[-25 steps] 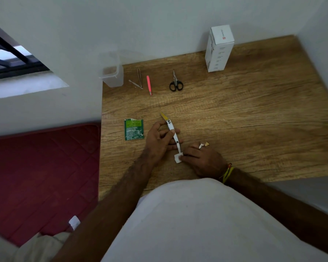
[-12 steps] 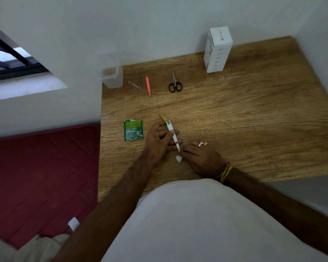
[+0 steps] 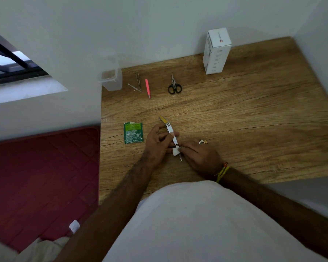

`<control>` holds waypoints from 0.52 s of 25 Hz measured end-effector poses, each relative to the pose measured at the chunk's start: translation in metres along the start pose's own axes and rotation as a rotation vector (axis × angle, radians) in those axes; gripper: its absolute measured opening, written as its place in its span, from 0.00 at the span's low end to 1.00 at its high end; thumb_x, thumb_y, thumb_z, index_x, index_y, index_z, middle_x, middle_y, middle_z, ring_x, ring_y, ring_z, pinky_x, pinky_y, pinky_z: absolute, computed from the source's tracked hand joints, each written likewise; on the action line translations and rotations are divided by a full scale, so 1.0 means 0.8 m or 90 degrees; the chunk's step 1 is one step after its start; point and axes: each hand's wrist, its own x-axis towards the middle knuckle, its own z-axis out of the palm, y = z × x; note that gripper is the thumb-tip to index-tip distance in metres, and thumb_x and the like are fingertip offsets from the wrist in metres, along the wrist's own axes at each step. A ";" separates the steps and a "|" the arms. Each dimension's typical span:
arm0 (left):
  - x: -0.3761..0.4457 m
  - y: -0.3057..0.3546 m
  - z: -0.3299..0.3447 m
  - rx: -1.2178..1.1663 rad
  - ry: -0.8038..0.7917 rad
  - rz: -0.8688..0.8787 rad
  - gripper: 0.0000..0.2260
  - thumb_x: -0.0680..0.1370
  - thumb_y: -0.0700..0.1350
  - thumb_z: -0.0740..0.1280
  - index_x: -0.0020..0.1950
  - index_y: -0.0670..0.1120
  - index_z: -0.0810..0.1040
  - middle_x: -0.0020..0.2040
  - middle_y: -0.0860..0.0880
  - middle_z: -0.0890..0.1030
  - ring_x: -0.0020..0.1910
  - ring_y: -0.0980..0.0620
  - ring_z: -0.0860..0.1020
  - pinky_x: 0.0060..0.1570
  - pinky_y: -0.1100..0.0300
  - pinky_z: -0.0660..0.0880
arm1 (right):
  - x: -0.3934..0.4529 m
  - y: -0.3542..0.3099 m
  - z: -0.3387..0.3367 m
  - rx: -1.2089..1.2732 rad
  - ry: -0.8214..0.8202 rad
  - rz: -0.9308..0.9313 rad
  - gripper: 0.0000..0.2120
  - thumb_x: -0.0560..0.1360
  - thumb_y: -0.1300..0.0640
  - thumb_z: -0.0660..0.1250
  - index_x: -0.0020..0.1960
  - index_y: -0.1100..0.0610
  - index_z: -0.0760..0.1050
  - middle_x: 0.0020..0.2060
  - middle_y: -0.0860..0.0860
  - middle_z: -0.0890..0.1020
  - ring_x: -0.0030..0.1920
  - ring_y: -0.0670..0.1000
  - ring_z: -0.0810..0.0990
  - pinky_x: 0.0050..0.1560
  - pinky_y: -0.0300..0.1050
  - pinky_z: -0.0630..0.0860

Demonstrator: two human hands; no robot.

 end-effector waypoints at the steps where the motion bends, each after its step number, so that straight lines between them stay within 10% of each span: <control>1: 0.000 0.000 0.000 0.002 0.000 -0.003 0.19 0.81 0.36 0.66 0.71 0.40 0.68 0.52 0.43 0.86 0.44 0.42 0.85 0.39 0.52 0.83 | 0.000 -0.001 0.001 -0.008 -0.014 -0.022 0.09 0.78 0.60 0.65 0.53 0.61 0.82 0.49 0.57 0.84 0.46 0.56 0.81 0.41 0.49 0.77; 8: -0.002 0.013 -0.001 -0.100 -0.012 -0.102 0.13 0.82 0.35 0.61 0.67 0.43 0.70 0.46 0.43 0.84 0.38 0.45 0.84 0.41 0.49 0.83 | 0.017 0.010 -0.015 0.232 0.133 0.346 0.08 0.75 0.68 0.68 0.52 0.61 0.81 0.46 0.53 0.81 0.47 0.49 0.78 0.48 0.48 0.78; 13: -0.006 0.014 0.004 -0.133 -0.028 -0.119 0.10 0.85 0.47 0.58 0.63 0.46 0.72 0.32 0.52 0.69 0.25 0.56 0.66 0.26 0.60 0.71 | 0.045 0.007 -0.013 0.321 0.168 0.446 0.08 0.75 0.67 0.70 0.50 0.58 0.82 0.42 0.48 0.80 0.45 0.44 0.78 0.45 0.41 0.78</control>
